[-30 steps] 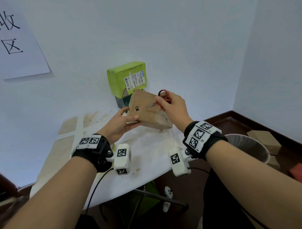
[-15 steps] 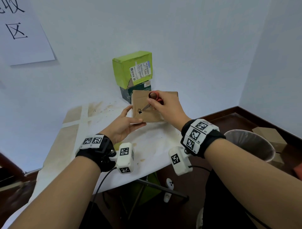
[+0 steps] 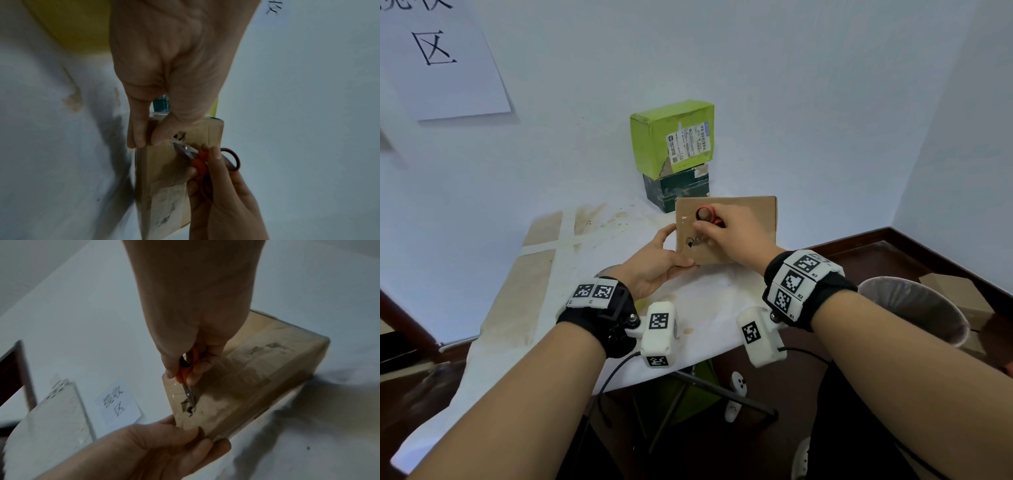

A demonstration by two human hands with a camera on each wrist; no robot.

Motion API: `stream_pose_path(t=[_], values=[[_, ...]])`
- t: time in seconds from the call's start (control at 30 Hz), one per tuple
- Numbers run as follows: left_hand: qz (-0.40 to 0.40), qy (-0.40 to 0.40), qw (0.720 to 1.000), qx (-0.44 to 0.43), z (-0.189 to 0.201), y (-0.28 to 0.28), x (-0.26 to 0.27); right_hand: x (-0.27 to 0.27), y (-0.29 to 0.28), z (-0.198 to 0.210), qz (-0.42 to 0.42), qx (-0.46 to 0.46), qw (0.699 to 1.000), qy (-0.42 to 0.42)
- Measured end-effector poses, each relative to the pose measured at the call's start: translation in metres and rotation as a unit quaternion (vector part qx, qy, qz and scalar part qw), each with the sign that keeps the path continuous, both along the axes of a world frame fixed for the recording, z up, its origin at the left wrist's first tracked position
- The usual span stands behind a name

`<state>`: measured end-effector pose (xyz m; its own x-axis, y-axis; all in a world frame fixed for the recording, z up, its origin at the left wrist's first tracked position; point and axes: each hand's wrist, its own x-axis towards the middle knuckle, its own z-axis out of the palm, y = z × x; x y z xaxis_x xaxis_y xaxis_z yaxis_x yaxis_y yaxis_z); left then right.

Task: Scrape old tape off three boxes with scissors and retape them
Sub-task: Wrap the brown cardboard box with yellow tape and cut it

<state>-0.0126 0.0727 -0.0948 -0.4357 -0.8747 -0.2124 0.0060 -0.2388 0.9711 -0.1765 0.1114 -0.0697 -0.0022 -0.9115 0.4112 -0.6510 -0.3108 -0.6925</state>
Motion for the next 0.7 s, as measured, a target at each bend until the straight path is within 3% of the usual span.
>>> stream_pose_path(t=[0.13, 0.2, 0.27, 0.4, 0.5, 0.7], values=[[-0.018, -0.154, 0.983, -0.102, 0.010, -0.002, 0.000, -0.004, -0.005, -0.007, 0.004, 0.040, 0.995, -0.089], [-0.018, -0.261, 0.944, -0.199, 0.018, -0.001, 0.000, -0.004, -0.007, -0.008, 0.018, 0.058, 0.990, -0.126], [-0.020, -0.351, 0.887, -0.298, 0.022, -0.003, 0.000, -0.004, -0.008, -0.009, 0.026, 0.074, 0.984, -0.161], [-0.051, -0.367, 0.832, -0.414, 0.022, -0.004, -0.001, -0.003, -0.009, -0.008, 0.045, 0.100, 0.968, -0.226], [-0.092, -0.400, 0.795, -0.448, 0.021, -0.003, -0.004, -0.003, -0.010, -0.010, 0.034, 0.110, 0.961, -0.252], [-0.083, -0.443, 0.763, -0.463, 0.013, -0.004, -0.010, -0.006, -0.010, -0.013, 0.034, 0.126, 0.949, -0.288]])
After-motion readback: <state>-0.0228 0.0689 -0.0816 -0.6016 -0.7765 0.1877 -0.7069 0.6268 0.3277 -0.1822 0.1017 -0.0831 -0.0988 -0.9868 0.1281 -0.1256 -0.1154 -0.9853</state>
